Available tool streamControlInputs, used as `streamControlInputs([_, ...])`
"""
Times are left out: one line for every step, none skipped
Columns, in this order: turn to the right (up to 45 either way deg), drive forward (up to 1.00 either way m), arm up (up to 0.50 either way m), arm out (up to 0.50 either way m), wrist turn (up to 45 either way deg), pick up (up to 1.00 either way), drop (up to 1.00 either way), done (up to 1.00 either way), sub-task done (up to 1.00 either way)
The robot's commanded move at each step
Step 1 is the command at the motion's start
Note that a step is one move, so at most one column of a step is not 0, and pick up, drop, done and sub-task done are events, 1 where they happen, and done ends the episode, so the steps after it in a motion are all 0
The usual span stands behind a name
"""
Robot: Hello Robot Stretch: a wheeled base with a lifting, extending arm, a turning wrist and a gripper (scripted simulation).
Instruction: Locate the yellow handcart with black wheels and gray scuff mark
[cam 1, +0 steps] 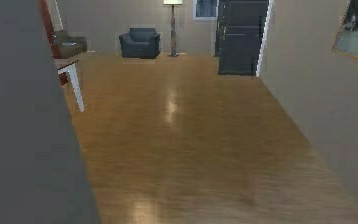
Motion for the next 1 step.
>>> streamControlInputs([0.0,1.00,0.00,0.00,0.0,0.00,0.00,0.00,0.00])
